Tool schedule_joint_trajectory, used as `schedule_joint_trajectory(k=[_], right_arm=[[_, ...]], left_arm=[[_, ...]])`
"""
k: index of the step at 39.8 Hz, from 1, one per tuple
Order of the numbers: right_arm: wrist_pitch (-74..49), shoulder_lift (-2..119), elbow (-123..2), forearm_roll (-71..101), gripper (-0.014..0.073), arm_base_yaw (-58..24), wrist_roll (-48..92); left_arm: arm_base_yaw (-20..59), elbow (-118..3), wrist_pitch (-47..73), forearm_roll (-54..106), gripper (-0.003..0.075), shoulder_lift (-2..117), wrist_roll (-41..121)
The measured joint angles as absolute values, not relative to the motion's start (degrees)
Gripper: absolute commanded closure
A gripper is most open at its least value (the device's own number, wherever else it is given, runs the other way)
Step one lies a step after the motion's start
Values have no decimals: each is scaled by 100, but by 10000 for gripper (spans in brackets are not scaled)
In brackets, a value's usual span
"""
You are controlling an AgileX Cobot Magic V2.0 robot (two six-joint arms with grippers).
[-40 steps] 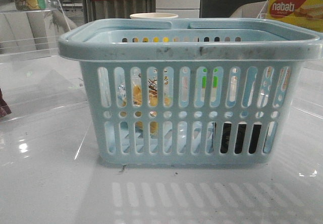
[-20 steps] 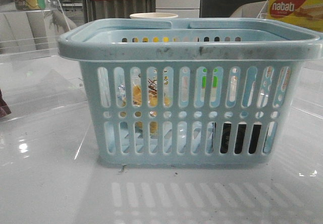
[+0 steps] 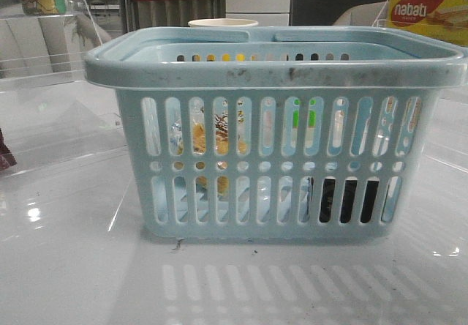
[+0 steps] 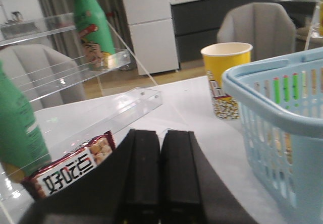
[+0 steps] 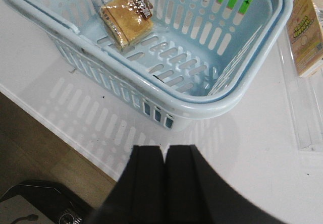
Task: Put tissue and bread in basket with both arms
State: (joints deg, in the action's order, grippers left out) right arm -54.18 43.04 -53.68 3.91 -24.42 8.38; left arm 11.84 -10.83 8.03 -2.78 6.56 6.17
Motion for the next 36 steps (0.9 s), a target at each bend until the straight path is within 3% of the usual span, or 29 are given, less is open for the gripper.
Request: schedule_joint_trajectory(k=[14,36], right_arm=[[-5418,4304,-5368,391,540,-2442,838],[-5418,4304,-5368,391,540,-2442,838]], left_arm=[[67,33,222,240,629,-30,617],[238,33,107,256,630,-30,617]])
